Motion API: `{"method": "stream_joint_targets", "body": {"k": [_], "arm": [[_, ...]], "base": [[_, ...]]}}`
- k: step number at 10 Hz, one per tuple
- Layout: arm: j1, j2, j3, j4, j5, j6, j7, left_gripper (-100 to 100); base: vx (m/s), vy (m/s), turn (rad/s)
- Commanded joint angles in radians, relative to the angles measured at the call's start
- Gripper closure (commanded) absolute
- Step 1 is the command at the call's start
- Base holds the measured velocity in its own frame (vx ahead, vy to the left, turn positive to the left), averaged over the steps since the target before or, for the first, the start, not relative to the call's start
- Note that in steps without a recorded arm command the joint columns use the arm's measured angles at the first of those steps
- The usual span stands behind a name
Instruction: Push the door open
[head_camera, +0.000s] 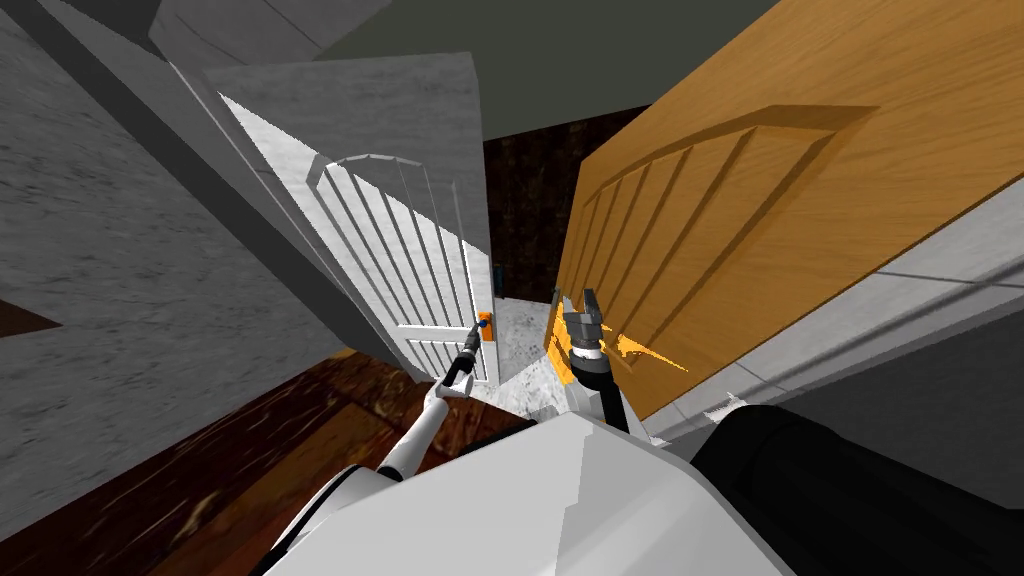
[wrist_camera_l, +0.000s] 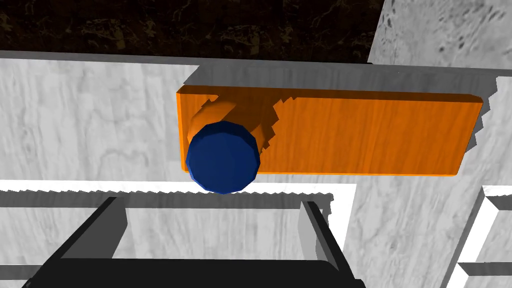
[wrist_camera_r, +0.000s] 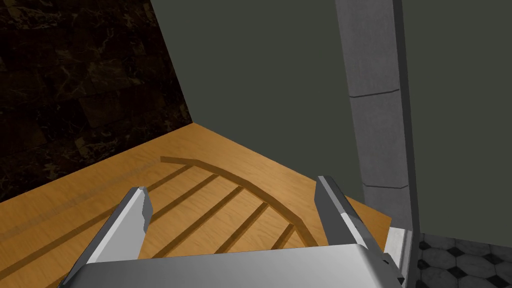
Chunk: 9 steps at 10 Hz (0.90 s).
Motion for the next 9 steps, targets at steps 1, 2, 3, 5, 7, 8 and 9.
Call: {"method": "stream_joint_targets", "body": {"k": [1, 2, 3, 5, 7, 8, 9], "arm": [[-0.001, -0.002, 0.004, 0.001, 0.000, -0.002, -0.001, -100], [-0.002, -0.007, 0.008, 0.004, -0.001, -0.004, -0.002, -100], [-0.003, -0.012, 0.010, 0.005, -0.001, -0.005, -0.002, -100], [-0.002, -0.009, 0.008, 0.004, -0.001, -0.004, -0.002, 100], [-0.002, -0.009, 0.008, 0.004, -0.001, -0.004, -0.002, 100], [-0.002, -0.009, 0.008, 0.004, -0.001, -0.004, -0.002, 100], [-0.002, -0.009, 0.008, 0.004, -0.001, -0.004, -0.002, 100]], "base": [[0.199, -0.097, -0.022], [0.217, -0.071, -0.029], [0.201, -0.045, -0.023], [0.036, -0.008, 0.002], [-0.026, 0.007, -0.005], [-0.018, 0.005, 0.004], [-0.010, 0.002, 0.004]]}}
